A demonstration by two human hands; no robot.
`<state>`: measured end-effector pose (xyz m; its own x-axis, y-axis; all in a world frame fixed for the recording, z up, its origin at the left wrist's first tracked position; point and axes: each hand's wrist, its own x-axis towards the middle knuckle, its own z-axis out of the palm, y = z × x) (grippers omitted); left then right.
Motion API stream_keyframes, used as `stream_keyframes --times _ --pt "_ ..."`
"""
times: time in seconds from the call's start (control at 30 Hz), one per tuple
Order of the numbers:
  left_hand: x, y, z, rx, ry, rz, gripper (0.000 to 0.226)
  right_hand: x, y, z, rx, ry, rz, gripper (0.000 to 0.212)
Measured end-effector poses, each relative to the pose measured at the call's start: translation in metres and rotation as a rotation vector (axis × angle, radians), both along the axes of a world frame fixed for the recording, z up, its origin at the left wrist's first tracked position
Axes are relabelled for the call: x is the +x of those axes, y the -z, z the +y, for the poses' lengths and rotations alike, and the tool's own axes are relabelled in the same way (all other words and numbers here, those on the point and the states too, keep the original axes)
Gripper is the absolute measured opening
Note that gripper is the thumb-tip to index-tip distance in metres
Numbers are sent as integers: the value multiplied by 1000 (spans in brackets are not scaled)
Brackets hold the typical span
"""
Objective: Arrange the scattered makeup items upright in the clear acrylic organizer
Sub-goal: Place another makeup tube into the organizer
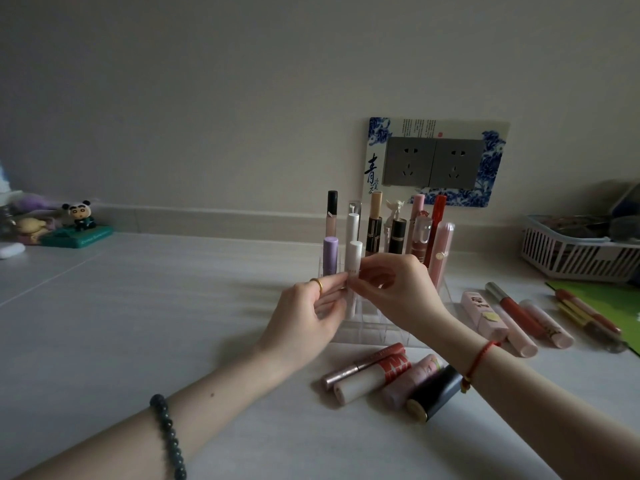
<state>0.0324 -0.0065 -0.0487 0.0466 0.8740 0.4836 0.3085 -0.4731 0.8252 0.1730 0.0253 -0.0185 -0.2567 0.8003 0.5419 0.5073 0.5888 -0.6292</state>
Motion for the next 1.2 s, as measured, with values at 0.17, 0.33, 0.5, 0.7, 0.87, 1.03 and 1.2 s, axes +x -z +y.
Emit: stream_keyframes --times 0.17,0.33,0.5,0.7,0.87,1.03,1.2 --pt "0 1 0 2 -9 15 40 0 2 0 11 5 -10 14" --pt "-1 0 -3 22 -13 19 38 0 1 0 23 6 -28 15" --pt "-4 -2 -10 29 -13 4 38 1 3 0 5 7 -74 21" --pt "-21 1 -32 48 0 208 33 9 -16 -8 44 54 -74 32" --pt "-33 3 -44 35 30 499 34 18 -21 -35 22 -116 -293 21" --pt "-34 2 -46 15 90 524 31 27 -4 -50 -33 -221 -549 25" --pt "-36 7 -46 21 143 535 32 30 3 -48 -28 -231 -550 24"
